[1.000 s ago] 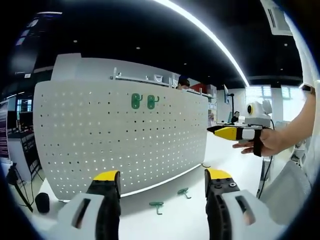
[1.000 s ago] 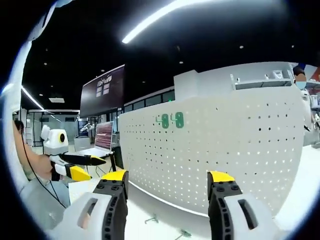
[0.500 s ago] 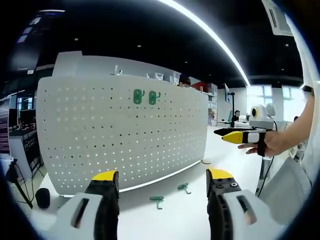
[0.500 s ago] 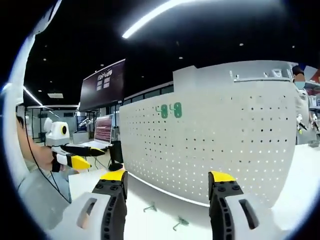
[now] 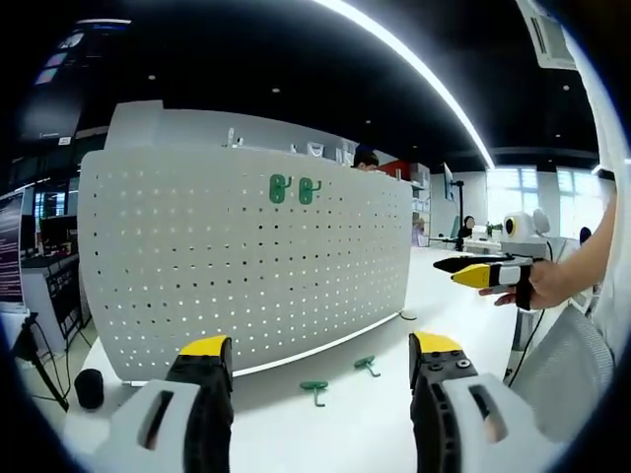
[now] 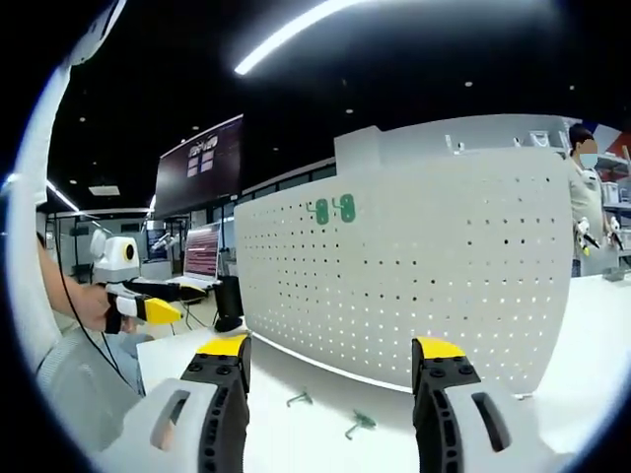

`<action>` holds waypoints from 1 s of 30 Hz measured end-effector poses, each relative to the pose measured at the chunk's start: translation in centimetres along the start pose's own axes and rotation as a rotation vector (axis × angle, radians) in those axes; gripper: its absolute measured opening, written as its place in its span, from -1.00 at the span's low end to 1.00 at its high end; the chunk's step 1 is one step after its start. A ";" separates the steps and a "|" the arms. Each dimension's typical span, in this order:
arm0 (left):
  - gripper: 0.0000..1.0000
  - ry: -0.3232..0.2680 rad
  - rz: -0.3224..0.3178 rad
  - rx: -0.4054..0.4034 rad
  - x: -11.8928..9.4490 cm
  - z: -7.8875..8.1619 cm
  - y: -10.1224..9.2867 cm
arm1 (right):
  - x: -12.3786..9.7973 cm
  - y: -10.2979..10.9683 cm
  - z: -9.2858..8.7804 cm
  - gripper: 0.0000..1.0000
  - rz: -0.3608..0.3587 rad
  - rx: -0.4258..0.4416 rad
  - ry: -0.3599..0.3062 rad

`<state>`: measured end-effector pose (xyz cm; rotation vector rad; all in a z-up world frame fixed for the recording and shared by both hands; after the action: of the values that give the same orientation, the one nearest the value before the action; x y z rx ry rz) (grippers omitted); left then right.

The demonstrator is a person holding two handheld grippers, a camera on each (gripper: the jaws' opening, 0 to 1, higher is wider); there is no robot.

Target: Insert the hook assembly into the mounting plate slot until the hook locks in place.

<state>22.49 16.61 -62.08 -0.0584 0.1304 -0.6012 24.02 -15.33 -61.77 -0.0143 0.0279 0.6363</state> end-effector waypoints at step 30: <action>0.50 0.045 0.016 0.006 -1.3 -1.5 0.9 | -1.7 0.0 -1.9 0.31 -0.029 0.018 0.056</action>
<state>21.73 18.06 -63.53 -0.0380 0.1726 -0.5868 22.66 -16.36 -63.63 -0.0153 0.0873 0.6068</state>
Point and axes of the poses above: the point that each gripper's makers call its tool centre point, and the gripper's own axes: x roughly forward along the fingers, y roughly to its left, z roughly out of its top, the point moved 9 cm from there along -x, roughly backward along the fingers, and after that the axes turned 3 degrees about -x, right-handed, at the moved point
